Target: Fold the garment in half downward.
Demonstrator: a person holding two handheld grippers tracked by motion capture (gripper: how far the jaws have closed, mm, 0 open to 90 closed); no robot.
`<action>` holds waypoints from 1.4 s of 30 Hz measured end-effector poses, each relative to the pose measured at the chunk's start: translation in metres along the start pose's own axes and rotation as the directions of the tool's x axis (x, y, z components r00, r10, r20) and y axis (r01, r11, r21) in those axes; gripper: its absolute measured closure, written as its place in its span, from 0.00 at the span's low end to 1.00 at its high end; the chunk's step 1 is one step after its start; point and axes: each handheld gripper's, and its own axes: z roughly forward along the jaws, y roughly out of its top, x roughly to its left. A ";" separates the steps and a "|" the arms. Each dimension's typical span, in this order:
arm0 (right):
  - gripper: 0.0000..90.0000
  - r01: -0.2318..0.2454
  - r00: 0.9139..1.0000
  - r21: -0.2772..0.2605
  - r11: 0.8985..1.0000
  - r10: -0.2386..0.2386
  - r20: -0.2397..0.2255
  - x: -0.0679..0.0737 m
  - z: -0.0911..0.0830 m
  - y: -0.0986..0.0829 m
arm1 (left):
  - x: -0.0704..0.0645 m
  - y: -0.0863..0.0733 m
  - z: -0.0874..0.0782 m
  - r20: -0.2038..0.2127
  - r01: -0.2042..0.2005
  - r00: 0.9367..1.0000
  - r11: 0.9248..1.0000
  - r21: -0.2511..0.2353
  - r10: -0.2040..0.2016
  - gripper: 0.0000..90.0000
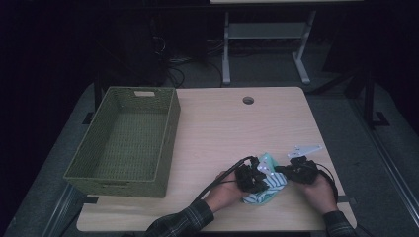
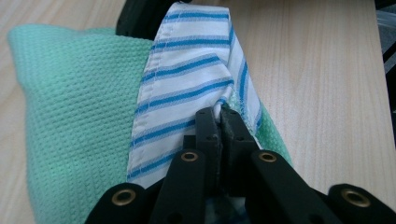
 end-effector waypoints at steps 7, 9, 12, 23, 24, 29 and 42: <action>1.00 -0.006 1.000 -0.053 0.999 0.007 0.011 -0.002 -0.011 0.002 | 0.002 0.002 -0.021 0.013 0.018 1.000 0.998 -0.053 -0.018 0.74; 1.00 -0.011 1.000 -0.064 0.998 0.012 0.011 -0.001 -0.015 0.003 | 0.003 0.001 -0.031 0.009 0.029 1.000 0.997 -0.070 -0.029 0.73; 1.00 -0.009 1.000 -0.084 0.996 0.010 0.010 0.000 -0.020 0.004 | 0.003 -0.003 -0.045 0.004 0.042 0.999 0.995 -0.091 -0.042 0.72; 1.00 0.037 0.999 -0.092 0.995 -0.039 -0.023 0.022 -0.032 0.000 | -0.015 -0.024 -0.044 0.051 0.082 0.996 0.994 -0.070 -0.078 0.94; 1.00 0.040 0.999 -0.084 0.996 -0.042 -0.025 0.023 -0.030 -0.002 | -0.016 -0.026 -0.040 0.065 0.085 0.995 0.994 -0.061 -0.081 0.94; 1.00 0.029 0.999 -0.042 0.999 -0.030 -0.031 0.022 -0.022 -0.009 | -0.019 -0.030 -0.025 0.041 0.058 0.997 0.998 -0.002 -0.058 0.94; 1.00 0.047 0.999 -0.067 0.997 -0.048 -0.008 0.020 -0.026 0.001 | -0.012 -0.032 -0.047 0.001 0.080 0.997 0.996 -0.050 -0.080 0.88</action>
